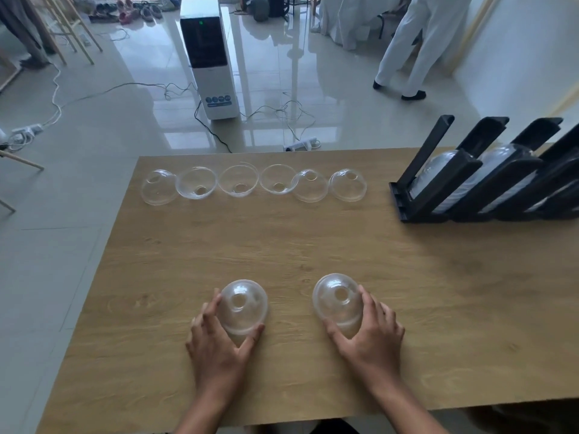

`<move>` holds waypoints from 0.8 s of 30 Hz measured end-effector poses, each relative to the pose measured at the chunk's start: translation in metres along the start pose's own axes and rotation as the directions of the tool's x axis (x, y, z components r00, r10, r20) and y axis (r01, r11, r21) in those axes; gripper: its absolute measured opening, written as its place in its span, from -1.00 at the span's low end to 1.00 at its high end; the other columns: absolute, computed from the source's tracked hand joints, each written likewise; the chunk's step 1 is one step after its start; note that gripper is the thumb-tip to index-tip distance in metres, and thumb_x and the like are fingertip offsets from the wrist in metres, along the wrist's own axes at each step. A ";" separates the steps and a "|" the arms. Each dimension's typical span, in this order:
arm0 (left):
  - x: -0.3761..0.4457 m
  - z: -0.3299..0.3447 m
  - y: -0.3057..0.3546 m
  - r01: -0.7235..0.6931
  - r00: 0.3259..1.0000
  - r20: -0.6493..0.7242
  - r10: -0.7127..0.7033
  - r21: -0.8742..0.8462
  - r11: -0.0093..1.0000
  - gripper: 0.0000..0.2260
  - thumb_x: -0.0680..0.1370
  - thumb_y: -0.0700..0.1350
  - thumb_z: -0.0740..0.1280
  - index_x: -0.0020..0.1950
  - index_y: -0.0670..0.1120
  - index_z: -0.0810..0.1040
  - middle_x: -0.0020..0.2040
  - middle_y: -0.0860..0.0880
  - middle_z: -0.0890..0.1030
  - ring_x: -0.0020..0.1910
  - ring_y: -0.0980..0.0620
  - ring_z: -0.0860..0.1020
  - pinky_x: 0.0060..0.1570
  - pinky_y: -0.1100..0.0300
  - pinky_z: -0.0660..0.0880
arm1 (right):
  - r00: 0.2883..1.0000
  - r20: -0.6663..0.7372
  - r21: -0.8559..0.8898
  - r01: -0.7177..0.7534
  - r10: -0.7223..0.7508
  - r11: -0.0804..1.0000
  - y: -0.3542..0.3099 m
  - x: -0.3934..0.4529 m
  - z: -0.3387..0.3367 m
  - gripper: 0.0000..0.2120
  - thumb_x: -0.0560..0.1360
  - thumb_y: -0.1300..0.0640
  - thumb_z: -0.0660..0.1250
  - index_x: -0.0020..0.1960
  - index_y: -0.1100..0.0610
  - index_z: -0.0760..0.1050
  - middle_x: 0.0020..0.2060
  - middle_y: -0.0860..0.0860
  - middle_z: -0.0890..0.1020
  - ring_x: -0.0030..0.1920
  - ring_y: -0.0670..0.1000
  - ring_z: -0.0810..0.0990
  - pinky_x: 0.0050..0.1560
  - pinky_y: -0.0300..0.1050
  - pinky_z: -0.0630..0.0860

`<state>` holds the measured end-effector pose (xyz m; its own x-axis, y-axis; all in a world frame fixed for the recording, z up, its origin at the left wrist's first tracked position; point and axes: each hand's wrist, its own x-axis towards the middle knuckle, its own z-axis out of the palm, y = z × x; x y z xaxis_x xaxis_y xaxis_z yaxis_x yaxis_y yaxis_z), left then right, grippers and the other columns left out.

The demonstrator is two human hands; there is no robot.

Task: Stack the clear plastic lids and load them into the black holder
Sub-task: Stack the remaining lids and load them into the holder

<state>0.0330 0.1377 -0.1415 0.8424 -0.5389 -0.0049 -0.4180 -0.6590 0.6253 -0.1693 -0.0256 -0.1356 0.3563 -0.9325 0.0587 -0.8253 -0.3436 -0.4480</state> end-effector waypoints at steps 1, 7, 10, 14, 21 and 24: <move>0.004 0.002 0.003 -0.011 1.000 -0.003 0.011 0.014 1.000 -0.07 0.28 0.26 0.58 0.53 0.09 0.22 0.44 -0.10 0.46 0.39 -0.19 0.41 0.34 -0.21 0.29 | 1.000 -0.003 -0.007 -0.001 0.001 1.000 -0.003 0.003 0.000 -0.08 0.30 -0.47 0.29 0.41 0.16 0.50 0.22 0.10 0.65 0.19 0.19 0.58 0.07 0.16 0.49; 0.022 0.011 0.024 -0.023 1.000 -0.007 0.023 0.046 0.999 -0.07 0.24 0.30 0.58 0.49 0.09 0.26 0.38 -0.08 0.50 0.40 -0.13 0.39 0.38 -0.17 0.21 | 0.999 0.022 -0.031 -0.039 0.039 0.999 -0.015 0.015 0.000 -0.06 0.30 -0.50 0.28 0.47 0.12 0.44 0.28 0.06 0.60 0.22 0.15 0.56 0.10 0.12 0.49; 0.024 0.012 0.029 -0.007 1.000 -0.006 0.007 0.038 0.999 -0.07 0.21 0.33 0.58 0.45 0.08 0.28 0.37 -0.05 0.51 0.40 -0.11 0.37 0.39 -0.16 0.19 | 0.996 0.078 -0.038 -0.048 0.051 0.998 -0.016 0.019 -0.002 -0.04 0.31 -0.50 0.31 0.53 0.07 0.36 0.36 0.02 0.54 0.31 0.11 0.49 0.19 0.09 0.44; 0.020 0.011 0.031 0.000 1.000 -0.021 0.001 0.026 1.000 0.00 0.13 0.43 0.53 0.43 0.00 0.33 0.35 -0.04 0.50 0.35 -0.13 0.42 0.44 -0.25 0.20 | 0.989 0.137 -0.072 -0.047 0.057 0.996 -0.015 0.017 -0.009 0.04 0.27 -0.63 0.21 0.57 -0.03 0.25 0.44 -0.06 0.46 0.38 0.03 0.42 0.24 0.05 0.39; 0.017 0.010 0.035 0.026 0.999 -0.030 -0.027 -0.045 0.999 0.12 0.06 0.54 0.39 0.48 -0.03 0.28 0.41 -0.04 0.43 0.43 -0.13 0.37 0.52 -0.21 0.06 | 0.996 0.076 0.180 -0.051 0.038 0.982 -0.011 0.082 -0.045 -0.22 0.46 -0.47 0.22 0.52 -0.06 0.25 0.36 -0.04 0.50 0.26 0.07 0.52 0.22 0.13 0.47; 0.016 0.011 0.036 0.031 0.999 -0.020 -0.032 -0.042 0.999 0.13 0.05 0.53 0.39 0.48 -0.04 0.28 0.42 -0.05 0.43 0.43 -0.11 0.36 0.54 -0.17 0.02 | 0.990 0.140 0.176 -0.032 0.007 0.984 -0.022 0.164 -0.051 -0.32 0.51 -0.22 0.37 0.53 0.00 0.26 0.42 0.03 0.44 0.31 0.11 0.51 0.27 0.15 0.50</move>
<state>0.0279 0.0996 -0.1283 0.8621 -0.5067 -0.0088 -0.3768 -0.6526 0.6574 -0.1150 -0.1769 -0.0704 0.4080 -0.9103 -0.0699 -0.7464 -0.2885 -0.5997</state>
